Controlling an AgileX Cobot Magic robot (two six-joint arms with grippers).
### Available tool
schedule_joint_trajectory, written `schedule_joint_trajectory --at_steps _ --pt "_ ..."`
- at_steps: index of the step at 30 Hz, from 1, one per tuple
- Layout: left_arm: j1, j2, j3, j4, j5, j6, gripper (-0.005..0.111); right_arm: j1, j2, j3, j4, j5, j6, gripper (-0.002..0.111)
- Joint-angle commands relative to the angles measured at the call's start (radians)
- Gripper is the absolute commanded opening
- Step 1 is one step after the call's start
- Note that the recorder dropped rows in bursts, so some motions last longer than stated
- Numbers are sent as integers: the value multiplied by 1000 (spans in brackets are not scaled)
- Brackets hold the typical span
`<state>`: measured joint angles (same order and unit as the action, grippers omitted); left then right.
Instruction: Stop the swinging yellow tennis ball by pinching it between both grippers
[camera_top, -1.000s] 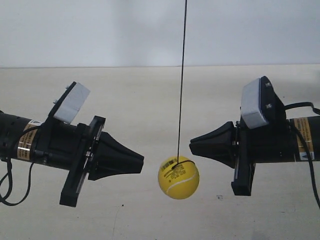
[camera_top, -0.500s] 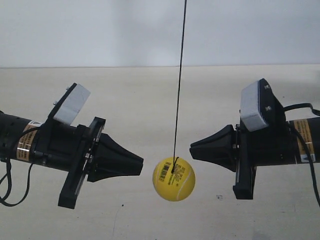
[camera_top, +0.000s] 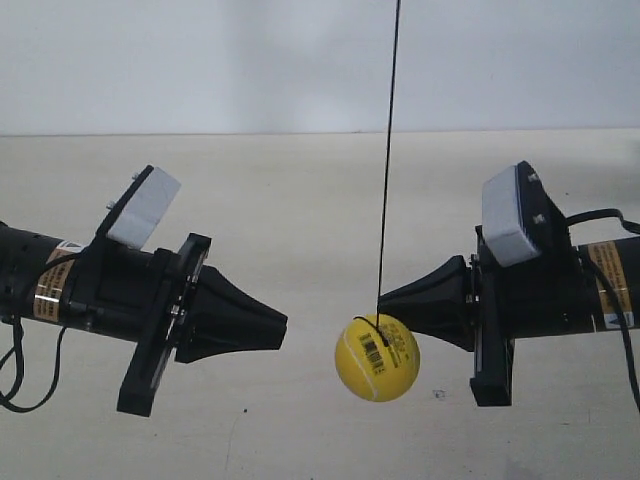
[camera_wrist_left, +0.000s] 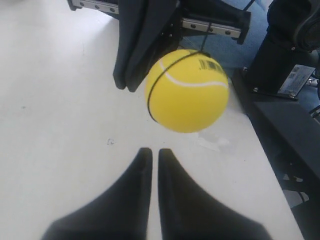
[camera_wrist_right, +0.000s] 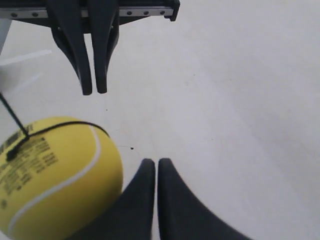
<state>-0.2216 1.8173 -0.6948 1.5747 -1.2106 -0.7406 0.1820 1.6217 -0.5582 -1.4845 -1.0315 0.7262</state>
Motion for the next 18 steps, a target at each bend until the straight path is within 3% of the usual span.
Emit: schedule_joint_trajectory --at_steps 1,10,14,18 --pt "0 -8 -3 -18 -10 1 5 -4 -6 -2 0 -15 3 0" --pt "2 -53 -9 -84 -10 19 5 -4 -6 -30 192 -36 -115 0" --pt "2 -262 -50 -131 -10 -66 5 -4 -72 -136 179 -34 15 0" --pt "2 -544 -99 -125 135 -209 5 -4 -261 -245 122 26 190 0"
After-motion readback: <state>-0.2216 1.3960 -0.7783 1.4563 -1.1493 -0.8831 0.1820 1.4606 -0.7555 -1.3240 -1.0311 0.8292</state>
